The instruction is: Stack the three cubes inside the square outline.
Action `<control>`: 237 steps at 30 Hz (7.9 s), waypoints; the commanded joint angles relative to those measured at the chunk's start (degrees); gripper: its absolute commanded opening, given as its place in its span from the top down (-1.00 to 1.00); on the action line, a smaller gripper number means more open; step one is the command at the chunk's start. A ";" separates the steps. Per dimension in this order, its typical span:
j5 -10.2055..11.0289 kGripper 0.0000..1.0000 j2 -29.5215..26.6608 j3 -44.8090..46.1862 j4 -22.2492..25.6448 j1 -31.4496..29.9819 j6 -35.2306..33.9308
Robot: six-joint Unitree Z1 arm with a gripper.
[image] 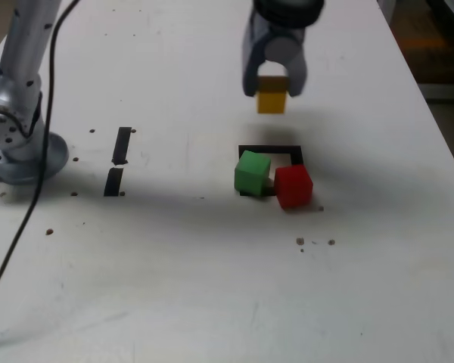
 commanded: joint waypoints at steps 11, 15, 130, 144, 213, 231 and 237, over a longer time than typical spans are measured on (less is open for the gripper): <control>-0.12 0.62 -4.74 12.37 -10.03 10.92 5.80; -0.26 0.54 -5.44 15.46 -12.75 12.84 6.68; -25.47 -0.90 -8.74 26.91 -18.52 -7.81 -51.41; -26.25 -0.90 -5.48 25.55 -19.21 -7.25 -49.92; -14.26 0.61 -16.06 36.57 -22.94 0.18 -23.23; -7.65 0.29 -17.97 42.22 -21.73 9.67 -7.91; -6.79 0.09 -17.88 42.76 -22.57 9.78 -7.69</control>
